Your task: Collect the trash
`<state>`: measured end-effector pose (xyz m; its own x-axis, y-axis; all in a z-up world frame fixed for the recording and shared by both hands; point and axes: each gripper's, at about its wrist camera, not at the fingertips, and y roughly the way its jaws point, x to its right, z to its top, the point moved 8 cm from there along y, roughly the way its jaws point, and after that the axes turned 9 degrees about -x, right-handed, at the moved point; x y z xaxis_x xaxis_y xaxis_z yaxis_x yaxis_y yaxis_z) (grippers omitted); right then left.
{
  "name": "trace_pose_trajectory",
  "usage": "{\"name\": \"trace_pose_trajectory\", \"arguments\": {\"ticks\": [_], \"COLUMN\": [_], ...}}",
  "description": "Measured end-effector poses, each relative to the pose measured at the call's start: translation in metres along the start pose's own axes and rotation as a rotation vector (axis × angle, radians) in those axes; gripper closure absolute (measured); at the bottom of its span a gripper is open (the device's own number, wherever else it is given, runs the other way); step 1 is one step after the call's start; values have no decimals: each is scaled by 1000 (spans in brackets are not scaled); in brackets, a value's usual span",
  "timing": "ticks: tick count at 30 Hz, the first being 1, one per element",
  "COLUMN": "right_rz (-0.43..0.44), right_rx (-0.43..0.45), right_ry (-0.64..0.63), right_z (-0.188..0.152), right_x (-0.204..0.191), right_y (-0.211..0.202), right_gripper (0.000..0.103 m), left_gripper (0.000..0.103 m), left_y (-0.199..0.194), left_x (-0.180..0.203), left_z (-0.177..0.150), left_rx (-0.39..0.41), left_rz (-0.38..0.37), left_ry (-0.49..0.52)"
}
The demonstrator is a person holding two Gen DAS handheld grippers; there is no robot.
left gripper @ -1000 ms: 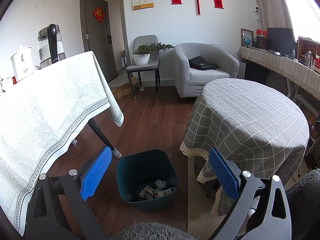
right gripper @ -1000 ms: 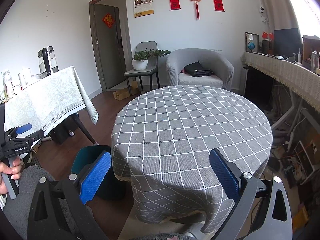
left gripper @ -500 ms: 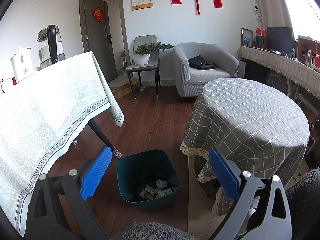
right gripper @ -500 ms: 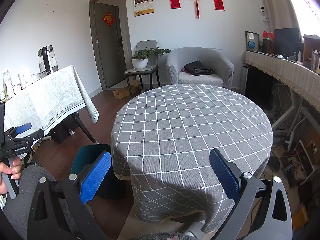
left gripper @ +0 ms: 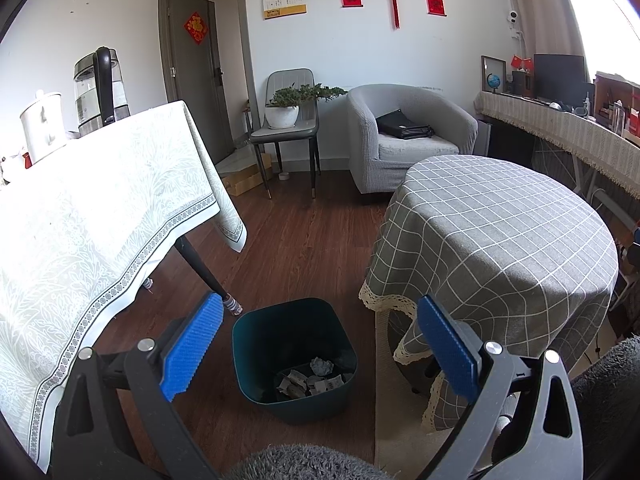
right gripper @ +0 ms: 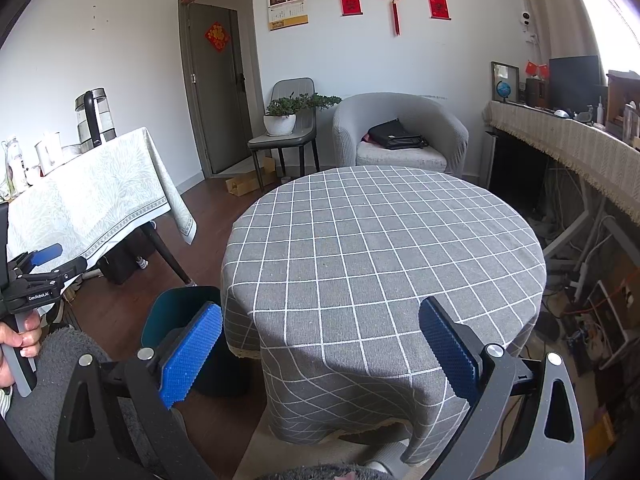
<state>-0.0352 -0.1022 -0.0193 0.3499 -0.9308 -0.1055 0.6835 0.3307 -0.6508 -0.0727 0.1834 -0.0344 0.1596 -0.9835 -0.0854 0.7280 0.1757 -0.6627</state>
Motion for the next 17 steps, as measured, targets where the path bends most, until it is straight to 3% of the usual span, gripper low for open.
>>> {"name": "trace_pose_trajectory", "arguments": {"ticks": [17], "right_rz": [0], "right_rx": [-12], "right_ry": [-1], "right_z": [-1], "right_x": [-2], "right_y": [3], "right_gripper": [3], "left_gripper": [4], "left_y": [3], "left_x": [1], "left_z": [-1], "left_rx": [-4], "left_rz": [-2], "left_ry": [21]}}
